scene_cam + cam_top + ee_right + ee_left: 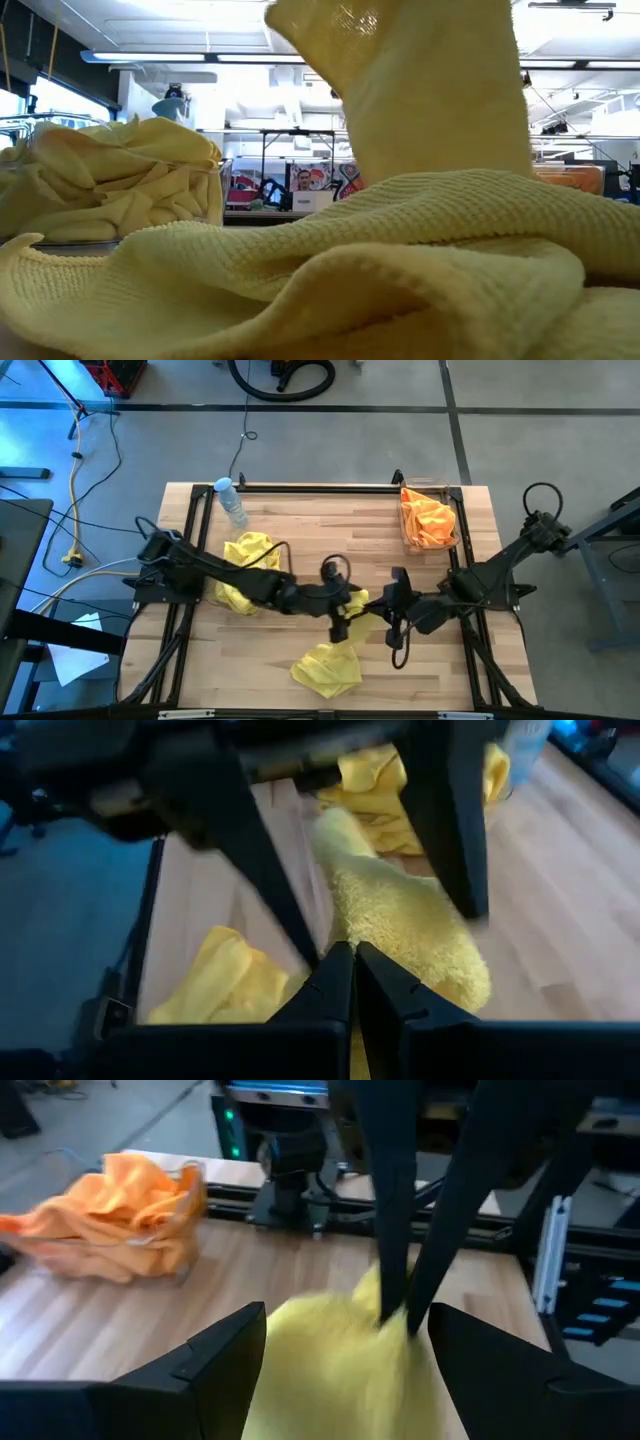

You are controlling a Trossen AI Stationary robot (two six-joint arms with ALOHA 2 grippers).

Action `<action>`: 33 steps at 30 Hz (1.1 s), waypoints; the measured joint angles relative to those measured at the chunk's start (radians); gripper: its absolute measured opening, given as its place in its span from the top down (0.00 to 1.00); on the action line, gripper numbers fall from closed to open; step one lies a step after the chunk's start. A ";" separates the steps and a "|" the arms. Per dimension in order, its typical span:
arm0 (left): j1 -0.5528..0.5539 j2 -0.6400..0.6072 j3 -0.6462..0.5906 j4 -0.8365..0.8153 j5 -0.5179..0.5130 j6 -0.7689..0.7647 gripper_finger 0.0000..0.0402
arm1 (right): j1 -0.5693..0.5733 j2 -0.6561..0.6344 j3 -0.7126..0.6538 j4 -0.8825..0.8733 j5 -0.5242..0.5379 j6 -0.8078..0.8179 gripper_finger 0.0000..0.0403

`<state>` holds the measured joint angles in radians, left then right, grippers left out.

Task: Sort microfiber towel by color & place in baskets
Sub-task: Put the yellow microfiber cloth into the left transparent bin

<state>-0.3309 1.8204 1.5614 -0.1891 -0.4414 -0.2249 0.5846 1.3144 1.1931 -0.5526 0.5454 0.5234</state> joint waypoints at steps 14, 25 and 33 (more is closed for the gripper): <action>0.024 0.085 0.072 -0.119 0.066 -0.121 0.38 | -0.016 -0.028 0.000 0.033 -0.003 -0.140 1.00; 0.080 0.071 0.071 -0.155 0.202 -0.139 0.94 | -0.065 -0.028 0.000 -0.009 0.002 0.014 1.00; 0.152 -0.084 0.071 -0.412 0.277 -0.140 0.99 | -0.087 -0.028 0.000 -0.060 0.004 0.129 0.79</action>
<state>-0.1785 1.7361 1.6329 -0.6012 -0.1643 -0.3649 0.4976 1.2865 1.1927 -0.6122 0.5496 0.6523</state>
